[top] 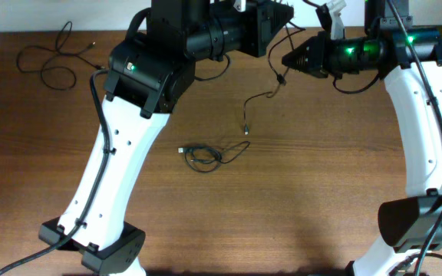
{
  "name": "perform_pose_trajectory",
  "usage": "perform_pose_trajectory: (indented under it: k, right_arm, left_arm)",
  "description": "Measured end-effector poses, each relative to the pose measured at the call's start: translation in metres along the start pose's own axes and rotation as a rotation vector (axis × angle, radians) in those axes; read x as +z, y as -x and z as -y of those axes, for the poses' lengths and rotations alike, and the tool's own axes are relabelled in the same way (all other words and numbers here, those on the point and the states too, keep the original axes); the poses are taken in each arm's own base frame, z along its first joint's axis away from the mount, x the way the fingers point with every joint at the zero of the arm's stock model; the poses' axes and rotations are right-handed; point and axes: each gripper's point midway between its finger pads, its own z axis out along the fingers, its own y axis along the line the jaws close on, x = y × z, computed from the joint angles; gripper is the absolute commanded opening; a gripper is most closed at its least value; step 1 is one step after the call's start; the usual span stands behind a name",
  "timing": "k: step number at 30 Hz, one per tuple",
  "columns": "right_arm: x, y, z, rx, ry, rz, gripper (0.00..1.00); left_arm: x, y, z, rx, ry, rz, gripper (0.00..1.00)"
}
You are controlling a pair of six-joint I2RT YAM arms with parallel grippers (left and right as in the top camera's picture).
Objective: Untangle cables
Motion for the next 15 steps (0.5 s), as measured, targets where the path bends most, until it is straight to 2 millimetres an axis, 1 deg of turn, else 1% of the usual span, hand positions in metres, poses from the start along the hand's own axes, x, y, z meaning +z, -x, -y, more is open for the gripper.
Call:
perform_pose_trajectory:
  k: [4, 7, 8, 9, 10, 11, 13, 15]
  right_arm:
    - [0.0, -0.001, 0.0, 0.006, -0.001, -0.002, 0.04]
    - [0.0, -0.005, 0.003, 0.029, -0.016, -0.016, 0.04]
    - [0.0, -0.009, 0.009, 0.051, -0.047, -0.027, 0.04]
    - [-0.001, -0.011, 0.014, 0.063, -0.074, -0.032, 0.04]
    - [-0.002, -0.014, 0.021, 0.078, -0.116, -0.036, 0.04]
    - [-0.002, -0.015, 0.025, 0.085, -0.138, -0.037, 0.04]
    - [-0.003, -0.014, 0.029, 0.084, -0.163, -0.033, 0.04]
    - [-0.003, -0.014, 0.032, 0.084, -0.181, -0.029, 0.04]
  left_arm:
    - [0.0, -0.003, -0.002, -0.008, 0.01, -0.011, 0.0]
    - [-0.002, -0.016, -0.017, -0.024, 0.077, -0.056, 0.0]
    - [-0.005, -0.023, -0.03, -0.027, 0.135, -0.083, 0.0]
    - [-0.008, -0.027, -0.038, -0.028, 0.172, -0.096, 0.0]
    - [-0.016, -0.034, -0.062, -0.037, 0.275, -0.122, 0.03]
    - [-0.02, -0.035, -0.07, -0.033, 0.31, -0.125, 0.06]
    - [-0.03, -0.038, -0.09, -0.007, 0.392, -0.148, 0.13]
    - [-0.041, -0.043, -0.107, 0.023, 0.458, -0.18, 0.24]
